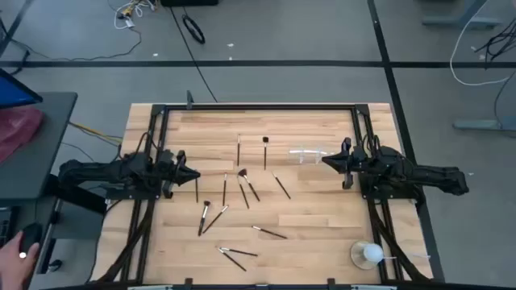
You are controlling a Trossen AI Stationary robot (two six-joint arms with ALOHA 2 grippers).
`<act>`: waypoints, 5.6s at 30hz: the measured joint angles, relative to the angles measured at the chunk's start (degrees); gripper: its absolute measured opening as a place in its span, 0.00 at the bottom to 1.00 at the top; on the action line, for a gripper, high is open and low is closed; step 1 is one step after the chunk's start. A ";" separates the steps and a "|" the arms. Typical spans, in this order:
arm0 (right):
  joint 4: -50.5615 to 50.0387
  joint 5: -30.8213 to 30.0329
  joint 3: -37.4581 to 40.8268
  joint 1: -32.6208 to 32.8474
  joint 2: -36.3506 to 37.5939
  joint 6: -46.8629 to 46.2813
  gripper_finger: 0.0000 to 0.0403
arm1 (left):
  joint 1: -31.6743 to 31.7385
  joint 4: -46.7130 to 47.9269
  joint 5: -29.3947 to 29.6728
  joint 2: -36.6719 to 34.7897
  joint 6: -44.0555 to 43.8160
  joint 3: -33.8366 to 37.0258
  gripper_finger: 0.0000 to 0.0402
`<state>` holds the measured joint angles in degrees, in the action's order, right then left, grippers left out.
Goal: Put items in baskets/containers
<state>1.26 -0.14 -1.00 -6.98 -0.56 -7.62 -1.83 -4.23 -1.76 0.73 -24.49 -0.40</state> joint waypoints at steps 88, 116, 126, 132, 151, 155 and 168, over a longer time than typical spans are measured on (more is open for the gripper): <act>55.28 -10.43 -12.20 21.17 -61.14 -3.90 0.06 | -0.02 -0.15 0.00 0.02 0.00 0.00 0.05; 27.77 -25.35 -44.20 38.21 -110.22 -13.35 0.55 | 0.00 -0.24 3.54 0.02 0.09 -0.02 0.05; 23.32 -29.35 -48.81 39.85 -117.38 -17.64 0.48 | -0.01 -0.22 11.49 0.02 -0.74 -0.01 0.05; 18.27 -28.19 -48.67 39.90 -117.25 -19.25 0.38 | 0.00 -0.20 13.16 0.02 -0.55 0.00 0.05; 24.70 -29.94 -44.70 39.19 -115.52 -17.16 0.03 | 0.00 -0.24 19.83 0.35 1.33 -0.02 0.05; 28.11 -30.13 -44.04 37.10 -112.77 -11.03 0.02 | -0.04 -0.30 14.44 4.83 1.20 -0.02 0.05; 53.10 -28.48 -44.02 29.49 -106.22 5.37 0.01 | -7.19 -34.90 7.19 40.03 14.67 -0.02 0.24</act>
<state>54.36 -28.62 -45.02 22.51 -106.78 -2.26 -9.01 -39.13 5.43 40.76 -9.82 -0.43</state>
